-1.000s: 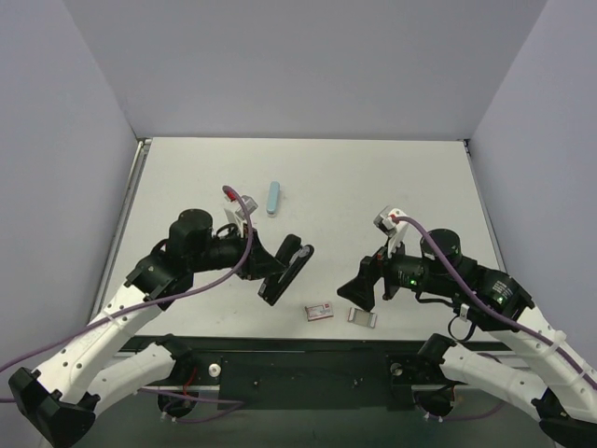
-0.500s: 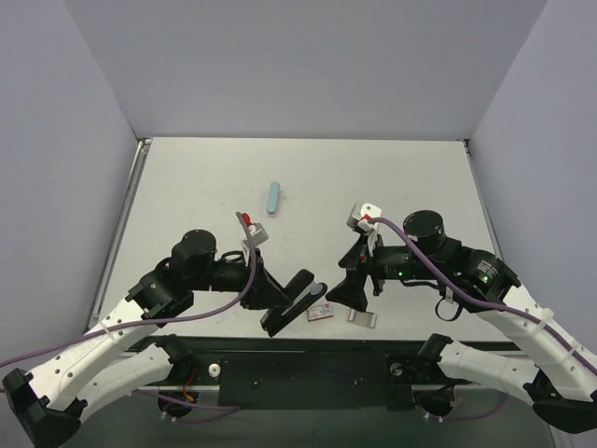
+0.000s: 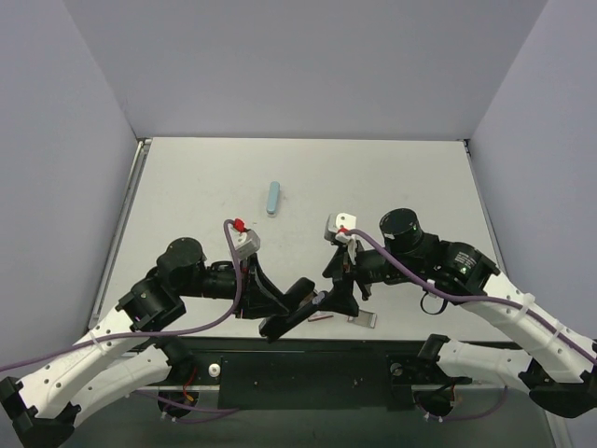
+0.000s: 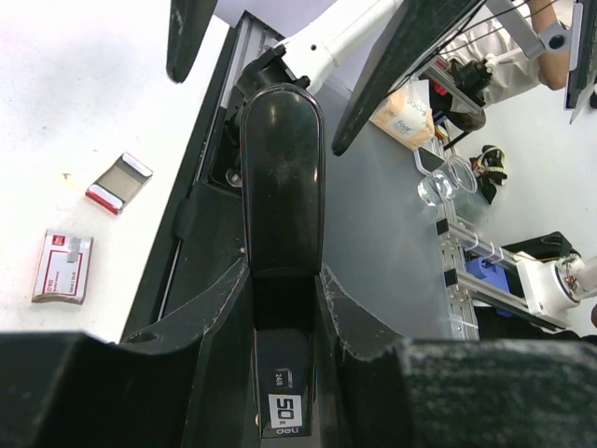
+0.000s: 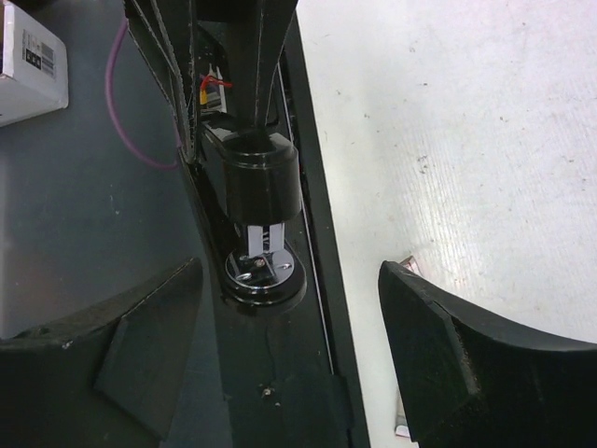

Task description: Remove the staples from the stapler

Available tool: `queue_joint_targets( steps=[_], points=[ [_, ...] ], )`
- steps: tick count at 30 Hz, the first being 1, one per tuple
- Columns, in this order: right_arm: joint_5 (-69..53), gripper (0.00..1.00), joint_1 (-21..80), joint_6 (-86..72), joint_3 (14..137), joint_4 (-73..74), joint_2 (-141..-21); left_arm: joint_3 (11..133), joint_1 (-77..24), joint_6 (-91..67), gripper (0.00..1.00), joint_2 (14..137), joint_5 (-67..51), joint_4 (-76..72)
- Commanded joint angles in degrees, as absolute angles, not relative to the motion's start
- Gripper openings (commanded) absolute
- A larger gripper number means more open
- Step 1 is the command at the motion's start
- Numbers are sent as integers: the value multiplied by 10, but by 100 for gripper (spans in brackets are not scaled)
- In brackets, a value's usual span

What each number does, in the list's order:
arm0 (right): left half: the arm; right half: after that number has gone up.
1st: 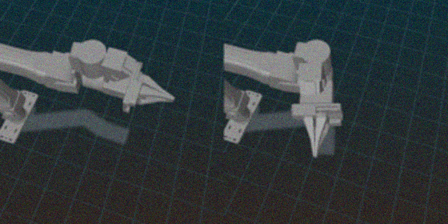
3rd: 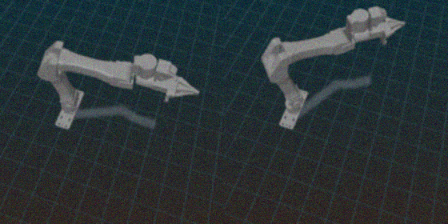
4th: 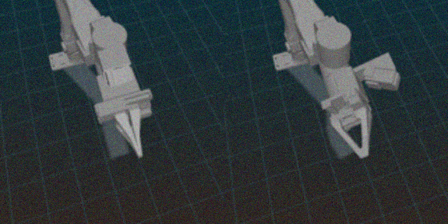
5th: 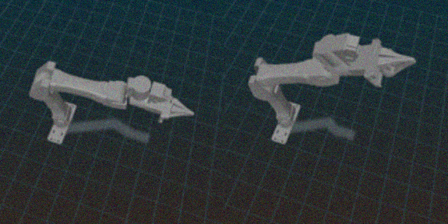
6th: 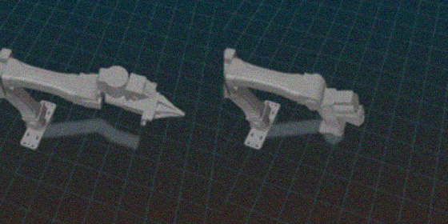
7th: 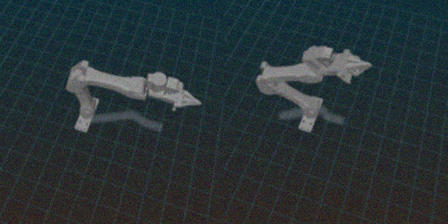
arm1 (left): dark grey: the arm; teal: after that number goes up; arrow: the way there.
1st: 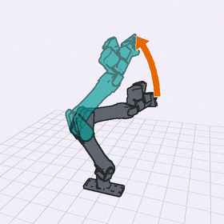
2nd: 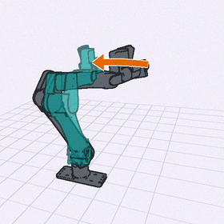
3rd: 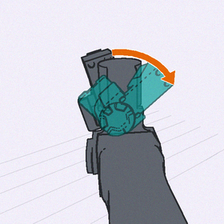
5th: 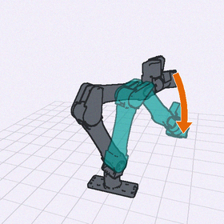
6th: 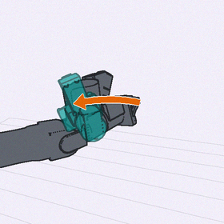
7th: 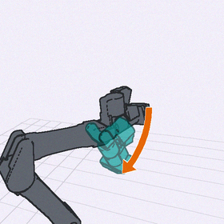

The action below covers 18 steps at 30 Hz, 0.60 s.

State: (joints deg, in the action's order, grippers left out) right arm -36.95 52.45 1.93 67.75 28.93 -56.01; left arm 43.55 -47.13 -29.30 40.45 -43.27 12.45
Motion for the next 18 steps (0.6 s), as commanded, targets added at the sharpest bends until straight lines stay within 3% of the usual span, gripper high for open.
queue_joint_targets(
  steps=[1, 18],
  points=[
    [-391, 71, 544, 35, 700, 272, -572, 440, -482, -293, 0, 394, -456, 46],
    [-407, 64, 568, 37, 693, 250, -548, 439, -490, -279, 0, 381, -455, 48]
  ],
)
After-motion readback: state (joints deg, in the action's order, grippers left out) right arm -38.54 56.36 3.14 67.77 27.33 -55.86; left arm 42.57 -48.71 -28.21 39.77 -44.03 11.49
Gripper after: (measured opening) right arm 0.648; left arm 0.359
